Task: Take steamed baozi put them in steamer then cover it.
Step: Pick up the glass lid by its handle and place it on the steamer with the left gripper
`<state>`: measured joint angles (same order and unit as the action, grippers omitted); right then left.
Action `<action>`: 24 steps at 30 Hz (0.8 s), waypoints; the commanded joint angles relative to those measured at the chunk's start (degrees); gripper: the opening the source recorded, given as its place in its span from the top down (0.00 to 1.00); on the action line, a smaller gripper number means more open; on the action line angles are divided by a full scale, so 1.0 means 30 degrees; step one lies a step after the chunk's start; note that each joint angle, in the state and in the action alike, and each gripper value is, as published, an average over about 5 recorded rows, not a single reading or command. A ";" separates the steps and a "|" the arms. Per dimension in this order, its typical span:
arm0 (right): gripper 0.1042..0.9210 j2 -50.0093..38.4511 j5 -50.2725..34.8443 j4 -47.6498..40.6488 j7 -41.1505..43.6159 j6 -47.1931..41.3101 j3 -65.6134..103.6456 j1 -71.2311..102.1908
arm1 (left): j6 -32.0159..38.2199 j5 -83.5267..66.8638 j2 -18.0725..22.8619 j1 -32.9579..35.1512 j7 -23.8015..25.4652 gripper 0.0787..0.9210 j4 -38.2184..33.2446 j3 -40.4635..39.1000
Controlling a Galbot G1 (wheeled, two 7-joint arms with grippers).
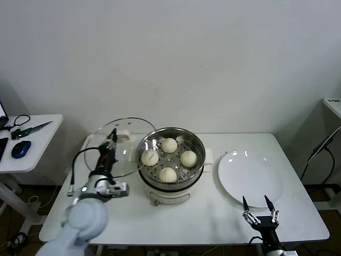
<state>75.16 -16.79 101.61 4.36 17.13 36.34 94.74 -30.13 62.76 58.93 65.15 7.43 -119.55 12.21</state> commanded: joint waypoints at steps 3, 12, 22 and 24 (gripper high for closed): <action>0.12 -0.0040 0.0127 -0.0154 -0.0107 -0.0099 -0.0118 -0.0794 | -0.3457 0.5240 0.3852 -0.2694 0.2969 0.94 -0.0673 -0.6001; 0.12 -0.0164 -0.0228 -0.0177 -0.0130 0.0153 0.0064 -0.0614 | -0.3292 0.7796 0.7796 -0.2997 0.3209 0.94 0.2053 -0.7746; 0.12 -0.0191 -0.0394 -0.0240 -0.0173 0.0384 0.0122 -0.0359 | -0.3419 0.7416 0.8186 -0.3654 0.2412 0.94 0.5014 -0.7455; 0.12 -0.0195 -0.0398 -0.0103 -0.0178 0.0366 0.0169 -0.0296 | -0.3380 0.7480 0.8261 -0.3706 0.2230 0.94 0.5395 -0.7437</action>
<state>74.59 -17.77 100.86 3.86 18.13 36.68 93.83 -39.02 83.04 80.48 55.35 13.99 -108.17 -7.74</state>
